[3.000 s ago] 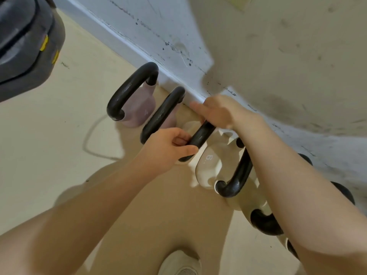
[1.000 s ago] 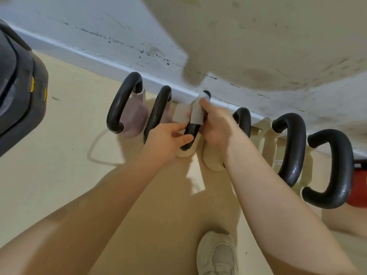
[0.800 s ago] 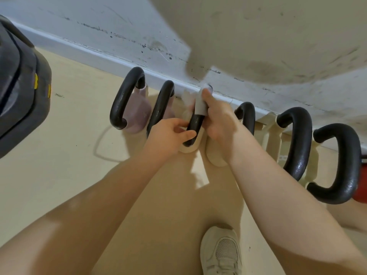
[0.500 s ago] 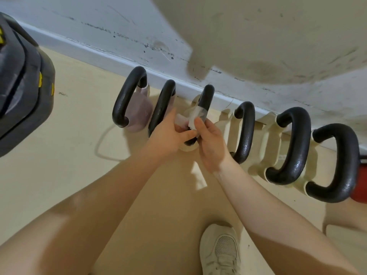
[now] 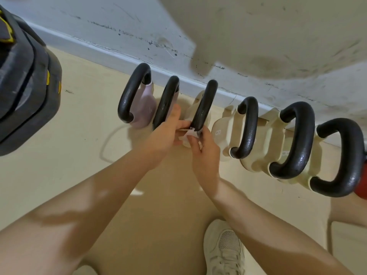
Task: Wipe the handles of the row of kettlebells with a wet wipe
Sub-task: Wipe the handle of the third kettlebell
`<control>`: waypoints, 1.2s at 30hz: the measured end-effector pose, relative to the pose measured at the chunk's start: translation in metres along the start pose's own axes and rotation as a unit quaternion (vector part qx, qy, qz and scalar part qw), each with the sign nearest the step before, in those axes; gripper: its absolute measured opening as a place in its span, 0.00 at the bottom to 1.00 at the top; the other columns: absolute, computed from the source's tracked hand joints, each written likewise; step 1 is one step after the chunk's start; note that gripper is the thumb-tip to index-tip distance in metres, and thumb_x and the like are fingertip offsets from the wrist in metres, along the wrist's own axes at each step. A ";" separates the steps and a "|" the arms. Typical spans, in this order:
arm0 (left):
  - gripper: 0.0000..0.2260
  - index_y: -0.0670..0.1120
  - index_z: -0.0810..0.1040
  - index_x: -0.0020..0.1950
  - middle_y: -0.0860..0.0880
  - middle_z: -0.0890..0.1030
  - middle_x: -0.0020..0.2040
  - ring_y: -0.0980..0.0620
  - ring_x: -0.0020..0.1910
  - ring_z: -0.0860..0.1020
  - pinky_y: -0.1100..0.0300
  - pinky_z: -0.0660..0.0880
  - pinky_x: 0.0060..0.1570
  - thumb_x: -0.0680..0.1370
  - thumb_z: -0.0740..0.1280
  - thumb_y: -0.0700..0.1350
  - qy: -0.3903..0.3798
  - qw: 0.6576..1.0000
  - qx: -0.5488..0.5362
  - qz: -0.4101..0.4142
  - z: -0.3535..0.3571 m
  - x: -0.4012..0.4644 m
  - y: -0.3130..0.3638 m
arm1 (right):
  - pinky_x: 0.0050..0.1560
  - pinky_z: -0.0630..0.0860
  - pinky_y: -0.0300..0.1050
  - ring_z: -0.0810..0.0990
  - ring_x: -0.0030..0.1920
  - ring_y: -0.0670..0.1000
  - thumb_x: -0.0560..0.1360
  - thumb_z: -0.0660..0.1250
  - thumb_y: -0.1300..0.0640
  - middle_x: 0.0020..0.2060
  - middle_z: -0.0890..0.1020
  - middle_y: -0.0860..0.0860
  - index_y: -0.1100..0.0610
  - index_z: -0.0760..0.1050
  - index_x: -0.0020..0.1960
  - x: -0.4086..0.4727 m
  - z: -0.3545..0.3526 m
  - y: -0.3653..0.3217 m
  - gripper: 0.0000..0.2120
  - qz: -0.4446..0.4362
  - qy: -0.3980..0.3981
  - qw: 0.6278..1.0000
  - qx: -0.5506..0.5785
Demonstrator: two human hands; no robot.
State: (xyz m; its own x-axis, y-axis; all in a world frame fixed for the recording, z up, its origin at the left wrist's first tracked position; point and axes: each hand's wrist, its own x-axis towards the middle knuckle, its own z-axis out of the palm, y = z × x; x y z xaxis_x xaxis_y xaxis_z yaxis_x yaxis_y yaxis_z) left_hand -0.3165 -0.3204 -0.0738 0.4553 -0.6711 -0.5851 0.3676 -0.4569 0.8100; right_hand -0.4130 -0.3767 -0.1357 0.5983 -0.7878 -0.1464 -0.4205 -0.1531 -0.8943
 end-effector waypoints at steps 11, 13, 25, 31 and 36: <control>0.31 0.48 0.70 0.68 0.54 0.80 0.54 0.57 0.55 0.77 0.58 0.66 0.63 0.77 0.42 0.64 0.000 1.000 -0.003 -0.020 -0.009 -0.002 -0.001 | 0.59 0.61 0.20 0.66 0.58 0.26 0.80 0.56 0.62 0.63 0.70 0.42 0.56 0.57 0.74 0.010 0.001 -0.007 0.23 -0.055 0.025 0.997 0.040; 0.30 0.48 0.70 0.67 0.51 0.79 0.57 0.55 0.57 0.77 0.59 0.69 0.62 0.78 0.42 0.63 0.006 1.000 0.001 -0.007 -0.013 -0.003 0.002 | 0.68 0.54 0.26 0.56 0.68 0.28 0.80 0.56 0.63 0.71 0.63 0.47 0.57 0.54 0.75 0.016 -0.004 -0.006 0.26 -0.124 0.006 0.991 -0.041; 0.24 0.46 0.75 0.50 0.45 0.79 0.50 0.45 0.46 0.78 0.58 0.74 0.47 0.80 0.45 0.59 0.110 0.994 -0.027 -0.012 -0.023 -0.011 0.003 | 0.72 0.56 0.55 0.80 0.51 0.54 0.72 0.58 0.56 0.45 0.84 0.50 0.53 0.82 0.49 0.033 -0.017 -0.011 0.15 -0.484 -0.156 0.484 -0.712; 0.24 0.50 0.76 0.43 0.49 0.81 0.42 0.47 0.43 0.79 0.51 0.74 0.54 0.80 0.44 0.60 0.119 0.992 -0.041 -0.022 -0.025 -0.014 -0.005 | 0.63 0.71 0.46 0.82 0.42 0.50 0.72 0.62 0.47 0.37 0.83 0.46 0.53 0.77 0.42 0.062 -0.030 -0.039 0.10 -0.488 -0.180 0.537 -0.664; 0.25 0.50 0.77 0.45 0.49 0.81 0.43 0.47 0.41 0.78 0.54 0.74 0.51 0.80 0.43 0.60 0.122 0.992 -0.032 -0.024 -0.030 -0.016 -0.002 | 0.68 0.68 0.53 0.80 0.52 0.55 0.65 0.71 0.55 0.44 0.83 0.51 0.54 0.79 0.42 0.061 -0.039 -0.031 0.06 -0.530 -0.158 0.489 -0.674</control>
State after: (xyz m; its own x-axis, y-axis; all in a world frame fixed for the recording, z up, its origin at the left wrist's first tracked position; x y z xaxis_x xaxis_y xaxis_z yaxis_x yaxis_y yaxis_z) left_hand -0.3001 -0.2916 -0.0674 0.6152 -0.4851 -0.6215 0.4404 -0.4424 0.7812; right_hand -0.3901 -0.4429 -0.1010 0.9537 0.2594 -0.1519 0.3003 -0.7983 0.5220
